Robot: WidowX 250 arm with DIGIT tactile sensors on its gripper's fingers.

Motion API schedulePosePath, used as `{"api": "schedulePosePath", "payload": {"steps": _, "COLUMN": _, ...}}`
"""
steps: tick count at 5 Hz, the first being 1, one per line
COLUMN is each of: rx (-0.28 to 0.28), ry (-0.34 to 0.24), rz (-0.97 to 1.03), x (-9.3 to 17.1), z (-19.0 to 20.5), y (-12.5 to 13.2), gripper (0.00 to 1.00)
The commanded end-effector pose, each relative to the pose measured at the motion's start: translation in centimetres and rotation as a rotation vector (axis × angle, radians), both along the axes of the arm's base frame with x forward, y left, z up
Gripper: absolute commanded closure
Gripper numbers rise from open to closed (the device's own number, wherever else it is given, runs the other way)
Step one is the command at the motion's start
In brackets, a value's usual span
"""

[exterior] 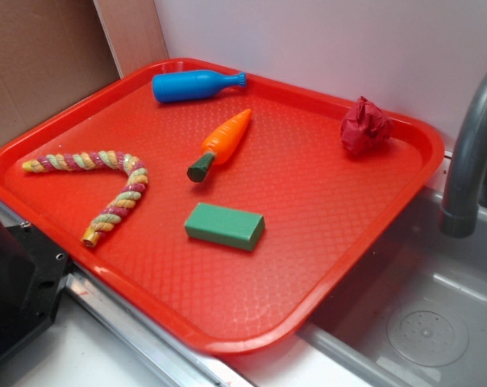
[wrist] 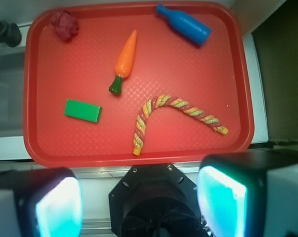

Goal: Grab the blue bottle.

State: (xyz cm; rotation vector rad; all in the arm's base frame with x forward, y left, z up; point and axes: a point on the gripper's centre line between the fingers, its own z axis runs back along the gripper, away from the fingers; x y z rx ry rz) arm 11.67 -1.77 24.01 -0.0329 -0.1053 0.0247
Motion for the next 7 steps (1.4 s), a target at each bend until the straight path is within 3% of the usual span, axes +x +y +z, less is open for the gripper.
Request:
{"api": "schedulePosePath", "payload": {"steps": 1, "rx": -0.002, "ry": -0.012, "rz": 0.000, "x": 0.2, "z": 0.4, "y": 0.0, "gripper": 0.00}}
{"api": "schedulePosePath", "payload": {"steps": 2, "rx": -0.002, "ry": -0.012, "rz": 0.000, "x": 0.2, "z": 0.4, "y": 0.0, "gripper": 0.00}}
{"api": "schedulePosePath", "payload": {"steps": 4, "rx": 0.012, "ry": -0.056, "rz": 0.046, "x": 10.1, "z": 0.9, "y": 1.2, "gripper": 0.00}}
{"api": "schedulePosePath", "payload": {"steps": 5, "rx": 0.067, "ry": -0.052, "rz": 0.015, "x": 15.2, "z": 0.7, "y": 3.9, "gripper": 0.00}}
{"api": "schedulePosePath", "payload": {"steps": 6, "rx": 0.041, "ry": -0.012, "rz": -0.235, "x": 20.7, "z": -1.8, "y": 7.5, "gripper": 0.00}}
{"api": "schedulePosePath", "payload": {"steps": 7, "rx": 0.072, "ry": 0.011, "rz": -0.486, "x": 20.7, "z": -4.1, "y": 8.8, "gripper": 0.00}}
